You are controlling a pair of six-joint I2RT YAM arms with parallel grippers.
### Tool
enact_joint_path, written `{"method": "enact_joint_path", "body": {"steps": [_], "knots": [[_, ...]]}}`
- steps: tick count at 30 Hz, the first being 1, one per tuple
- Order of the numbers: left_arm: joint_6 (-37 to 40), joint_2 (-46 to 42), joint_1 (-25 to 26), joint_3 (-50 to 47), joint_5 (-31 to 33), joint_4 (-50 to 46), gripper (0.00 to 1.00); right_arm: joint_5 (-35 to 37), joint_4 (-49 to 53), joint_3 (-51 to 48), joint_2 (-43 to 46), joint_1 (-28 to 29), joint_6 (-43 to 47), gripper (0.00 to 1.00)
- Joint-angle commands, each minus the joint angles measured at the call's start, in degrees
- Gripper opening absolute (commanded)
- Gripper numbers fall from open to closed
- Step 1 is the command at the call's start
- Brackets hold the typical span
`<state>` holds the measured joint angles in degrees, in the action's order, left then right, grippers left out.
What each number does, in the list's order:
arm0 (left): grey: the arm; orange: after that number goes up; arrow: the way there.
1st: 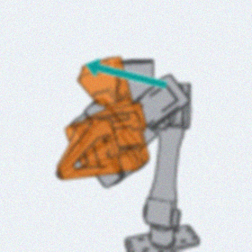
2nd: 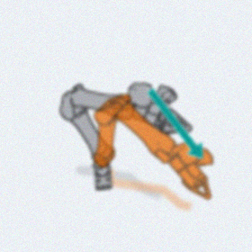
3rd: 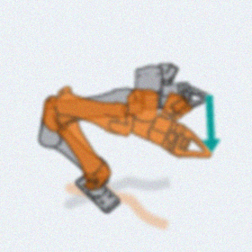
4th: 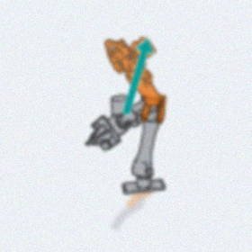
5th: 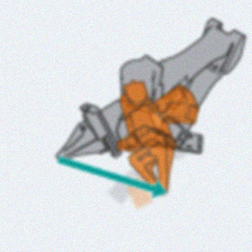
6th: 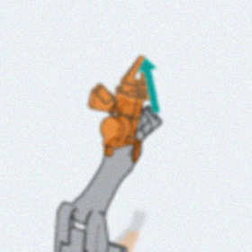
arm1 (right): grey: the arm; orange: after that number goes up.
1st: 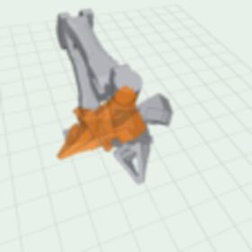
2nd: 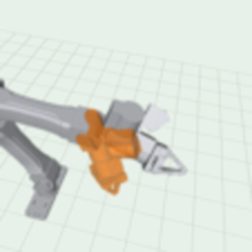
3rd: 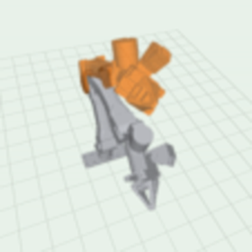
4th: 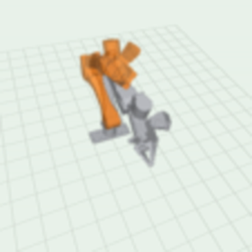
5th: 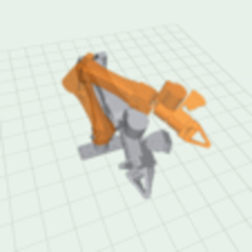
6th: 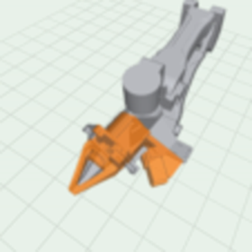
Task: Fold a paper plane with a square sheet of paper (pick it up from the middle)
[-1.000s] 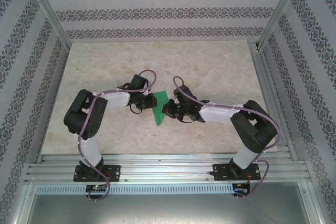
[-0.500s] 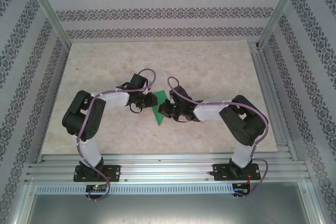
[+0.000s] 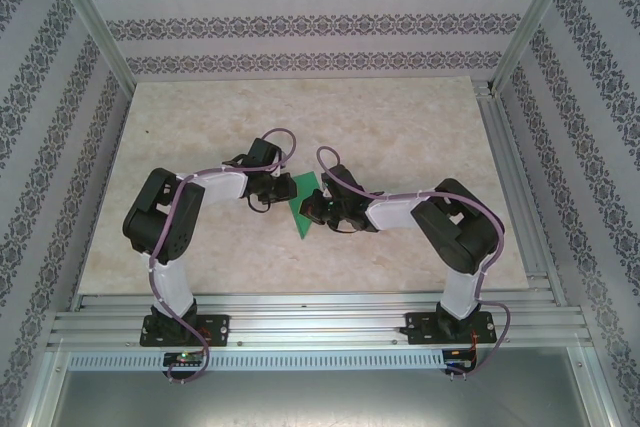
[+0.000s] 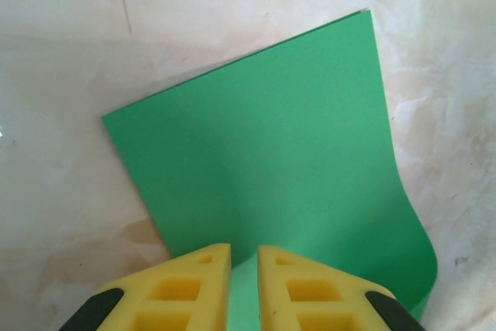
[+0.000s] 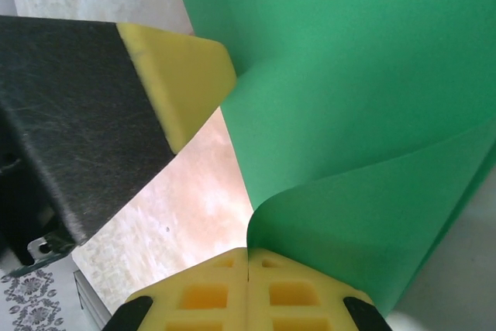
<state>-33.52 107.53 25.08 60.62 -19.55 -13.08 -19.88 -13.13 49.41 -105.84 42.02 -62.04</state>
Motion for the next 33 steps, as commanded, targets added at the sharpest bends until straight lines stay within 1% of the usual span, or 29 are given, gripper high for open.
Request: {"method": "enact_joint_path", "body": {"steps": [1,33], "knots": [[0.4,1.8,-0.6,1.1,0.2,-1.2,0.18,-0.6,-3.7,1.2,-1.5,0.4,-0.9,0.0],[0.7,2.7,-0.5,0.9,-0.9,-1.3,0.17,0.4,-5.5,1.0,-3.9,-0.5,-1.6,0.0]]}}
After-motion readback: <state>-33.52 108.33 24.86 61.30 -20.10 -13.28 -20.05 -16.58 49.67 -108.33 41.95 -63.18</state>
